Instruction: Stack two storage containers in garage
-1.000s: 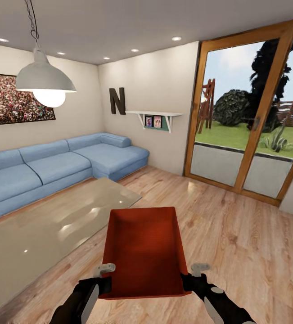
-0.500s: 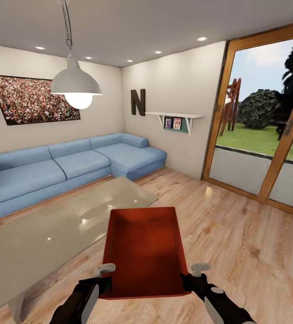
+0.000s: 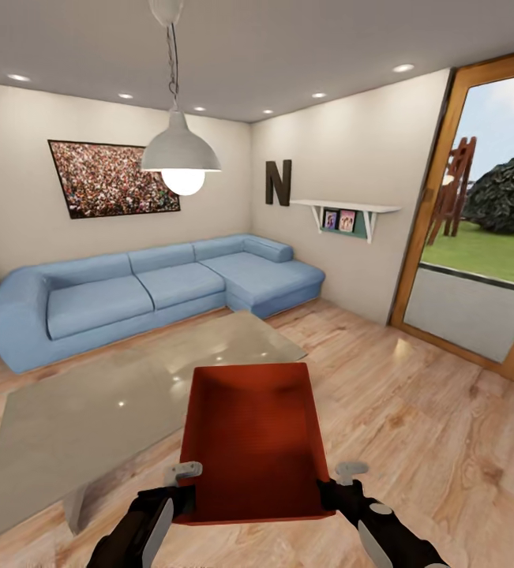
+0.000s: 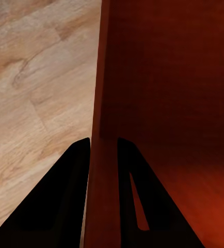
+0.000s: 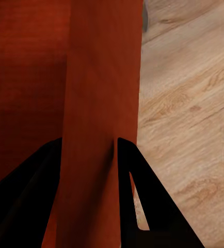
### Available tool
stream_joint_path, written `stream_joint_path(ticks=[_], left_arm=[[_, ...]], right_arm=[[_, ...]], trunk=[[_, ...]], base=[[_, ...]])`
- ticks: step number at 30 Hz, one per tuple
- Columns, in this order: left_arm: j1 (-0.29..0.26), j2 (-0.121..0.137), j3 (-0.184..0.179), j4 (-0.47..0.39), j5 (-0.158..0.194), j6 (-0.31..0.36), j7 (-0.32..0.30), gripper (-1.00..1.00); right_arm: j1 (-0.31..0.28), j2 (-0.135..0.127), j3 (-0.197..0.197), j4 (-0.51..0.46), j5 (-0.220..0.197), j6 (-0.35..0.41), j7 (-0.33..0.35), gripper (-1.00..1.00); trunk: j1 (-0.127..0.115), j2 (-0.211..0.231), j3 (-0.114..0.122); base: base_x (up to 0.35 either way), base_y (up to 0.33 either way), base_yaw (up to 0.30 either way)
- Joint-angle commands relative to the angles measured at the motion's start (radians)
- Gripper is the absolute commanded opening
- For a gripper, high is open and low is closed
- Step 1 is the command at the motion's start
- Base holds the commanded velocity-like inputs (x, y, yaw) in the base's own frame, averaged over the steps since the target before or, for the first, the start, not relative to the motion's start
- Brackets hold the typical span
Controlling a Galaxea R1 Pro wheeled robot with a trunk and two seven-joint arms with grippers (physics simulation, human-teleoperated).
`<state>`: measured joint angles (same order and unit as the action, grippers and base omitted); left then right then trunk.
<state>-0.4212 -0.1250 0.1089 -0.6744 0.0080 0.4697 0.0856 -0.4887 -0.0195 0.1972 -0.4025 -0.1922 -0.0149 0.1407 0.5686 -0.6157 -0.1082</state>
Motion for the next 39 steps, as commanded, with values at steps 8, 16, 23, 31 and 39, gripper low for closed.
stream_joint_path(ticks=[8,16,23,31,39], left_arm=[[-0.001,-0.002,0.009,-0.003,-0.042,-0.01,0.006,-1.0],[-0.001,-0.002,0.009,-0.003,-0.042,-0.009,0.005,-1.0],[-0.001,0.0,0.011,-0.003,-0.042,-0.012,0.006,-1.0],[-0.001,0.001,0.014,-0.004,-0.043,-0.014,0.006,-1.0],[-0.001,0.001,0.014,-0.003,-0.043,-0.014,0.006,-1.0]], right_arm=[[-0.001,0.006,-0.001,0.002,-0.009,-0.002,0.003,-1.0],[-0.001,0.006,-0.001,0.002,-0.009,-0.002,0.003,-1.0],[-0.001,0.006,-0.001,0.002,-0.009,-0.002,0.005,-1.0],[-0.001,0.006,-0.001,0.002,-0.009,-0.002,0.005,-1.0],[-0.001,0.006,-0.001,0.002,-0.009,-0.002,0.005,-1.0]], trunk=[[-0.03,0.055,0.028],[-0.046,0.083,0.046],[-0.046,0.083,0.05],[-0.046,0.083,0.055],[-0.046,0.083,0.06]], base=[[0.0,0.0,0.283],[0.0,0.0,0.283],[0.0,0.0,0.284],[0.0,0.0,0.28],[0.0,0.0,0.279]])
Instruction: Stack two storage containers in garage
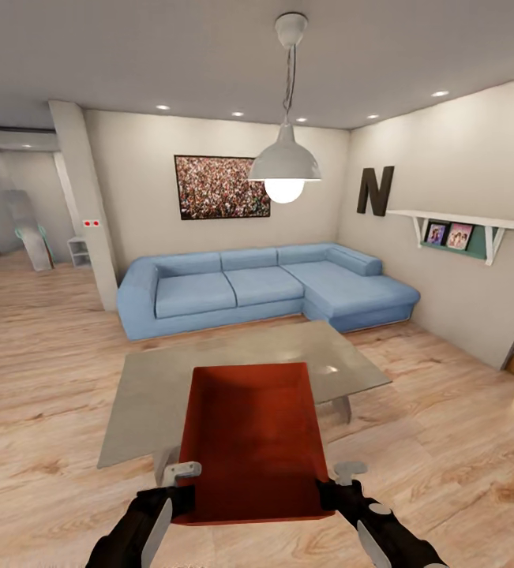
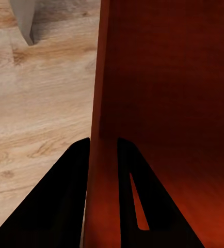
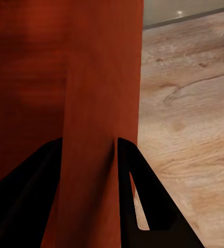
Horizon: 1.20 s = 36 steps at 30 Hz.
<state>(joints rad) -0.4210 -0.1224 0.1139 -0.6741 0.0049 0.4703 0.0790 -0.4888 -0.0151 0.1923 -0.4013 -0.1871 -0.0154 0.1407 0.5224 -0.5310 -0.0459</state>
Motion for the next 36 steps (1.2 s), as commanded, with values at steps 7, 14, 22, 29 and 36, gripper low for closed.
stream_joint_path(ticks=[7,14,22,29,36], left_arm=[[-0.001,-0.002,0.009,-0.003,-0.04,-0.014,0.013,-1.0],[-0.001,0.004,0.01,-0.003,-0.04,-0.015,0.013,-1.0],[-0.001,0.004,0.01,-0.004,-0.039,-0.015,0.013,-1.0],[-0.001,0.004,0.01,-0.003,-0.04,-0.036,0.013,-1.0],[-0.001,0.004,0.01,-0.003,-0.04,-0.037,0.013,-1.0]], right_arm=[[-0.001,0.001,0.004,0.001,-0.014,-0.001,0.005,-1.0],[-0.001,0.001,0.004,0.001,-0.014,-0.001,0.005,-1.0],[-0.001,0.001,0.004,0.001,-0.014,-0.001,0.005,-1.0],[-0.001,0.001,0.004,0.001,-0.014,-0.001,0.005,-1.0],[-0.001,0.001,0.004,0.001,-0.014,-0.001,0.005,-1.0]], trunk=[[0.0,-0.002,0.002],[0.0,-0.002,0.007],[0.0,-0.002,0.013],[0.0,-0.002,0.016],[0.0,-0.002,0.016]], base=[[0.0,0.0,0.279],[0.0,0.0,0.277],[0.0,0.0,0.267],[0.0,0.0,0.269],[0.0,0.0,0.11]])
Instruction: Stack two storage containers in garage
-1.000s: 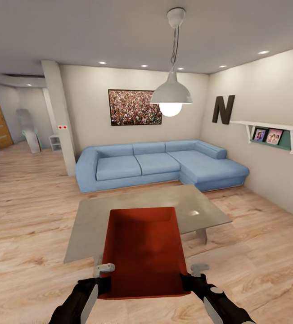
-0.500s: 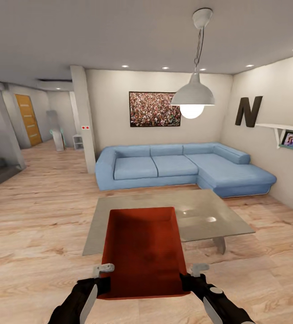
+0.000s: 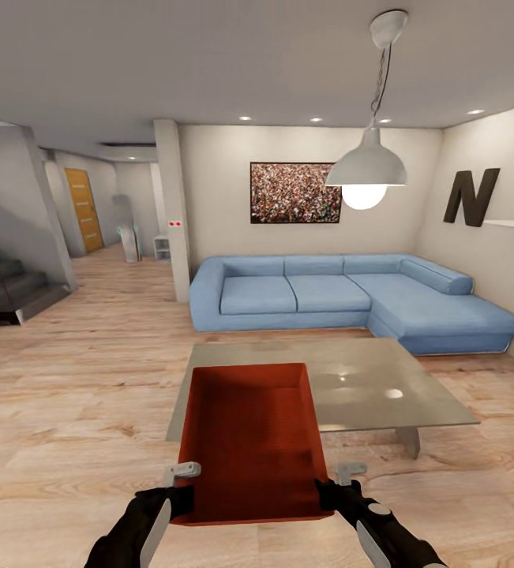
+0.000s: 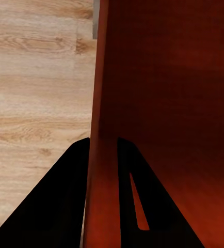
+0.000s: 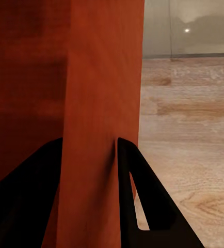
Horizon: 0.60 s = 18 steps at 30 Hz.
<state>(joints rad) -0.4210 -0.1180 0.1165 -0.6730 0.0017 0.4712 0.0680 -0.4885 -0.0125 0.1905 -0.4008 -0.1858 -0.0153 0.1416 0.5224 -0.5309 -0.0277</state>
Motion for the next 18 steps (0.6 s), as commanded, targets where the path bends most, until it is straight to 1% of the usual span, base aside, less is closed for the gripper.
stream_joint_path(ticks=[1,10,18], left_arm=[[-0.001,0.0,0.008,-0.004,-0.037,-0.038,0.024,-1.0],[-0.001,0.0,0.008,-0.004,-0.037,-0.038,0.024,-1.0],[-0.001,0.0,0.008,-0.004,-0.037,-0.038,0.024,-1.0]], right_arm=[[-0.001,-0.001,0.006,0.0,-0.015,-0.002,0.004,-1.0],[-0.001,-0.001,0.006,0.0,-0.014,-0.002,0.004,-1.0],[-0.001,-0.001,0.006,0.0,-0.014,0.0,0.004,-1.0]], trunk=[[0.0,-0.002,-0.002],[0.0,-0.002,-0.002],[0.0,-0.002,-0.013]], base=[[0.0,0.0,0.011],[0.0,0.0,0.001],[0.0,0.0,0.007]])
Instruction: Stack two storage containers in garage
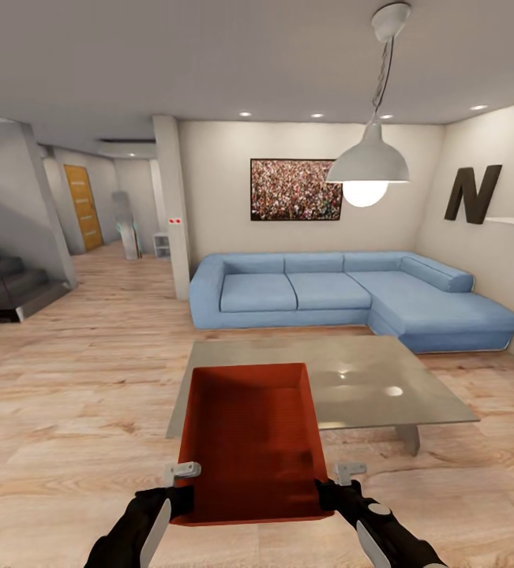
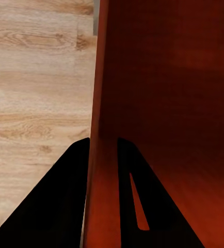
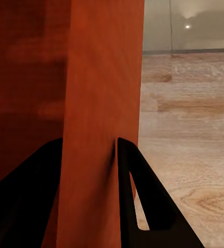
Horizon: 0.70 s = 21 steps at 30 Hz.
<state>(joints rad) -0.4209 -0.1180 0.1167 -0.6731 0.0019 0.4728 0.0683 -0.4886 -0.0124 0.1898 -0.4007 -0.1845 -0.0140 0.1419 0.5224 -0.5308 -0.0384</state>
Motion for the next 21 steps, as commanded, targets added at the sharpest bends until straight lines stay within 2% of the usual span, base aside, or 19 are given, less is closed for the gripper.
stream_joint_path(ticks=[1,8,16,21], left_arm=[[-0.001,0.0,0.008,-0.004,-0.037,-0.04,0.024,-1.0],[-0.001,0.0,0.008,-0.004,-0.037,-0.04,0.024,-1.0],[-0.001,0.0,0.008,-0.003,-0.037,-0.04,0.024,-1.0],[-0.001,0.0,0.008,-0.003,-0.037,-0.04,0.024,-1.0]], right_arm=[[-0.001,-0.001,0.007,0.0,-0.015,-0.001,0.004,-1.0],[-0.001,-0.001,0.007,0.0,-0.015,-0.002,0.004,-1.0],[-0.001,-0.002,0.007,0.001,-0.016,-0.003,0.004,-1.0],[-0.001,-0.001,0.007,0.0,-0.016,-0.003,0.004,-1.0]], trunk=[[0.0,-0.002,-0.004],[0.0,-0.002,-0.014],[0.0,-0.002,-0.015],[0.0,-0.002,-0.015]], base=[[0.0,0.0,0.071],[0.0,0.0,0.114],[0.0,0.0,0.042],[0.0,0.0,0.244]])
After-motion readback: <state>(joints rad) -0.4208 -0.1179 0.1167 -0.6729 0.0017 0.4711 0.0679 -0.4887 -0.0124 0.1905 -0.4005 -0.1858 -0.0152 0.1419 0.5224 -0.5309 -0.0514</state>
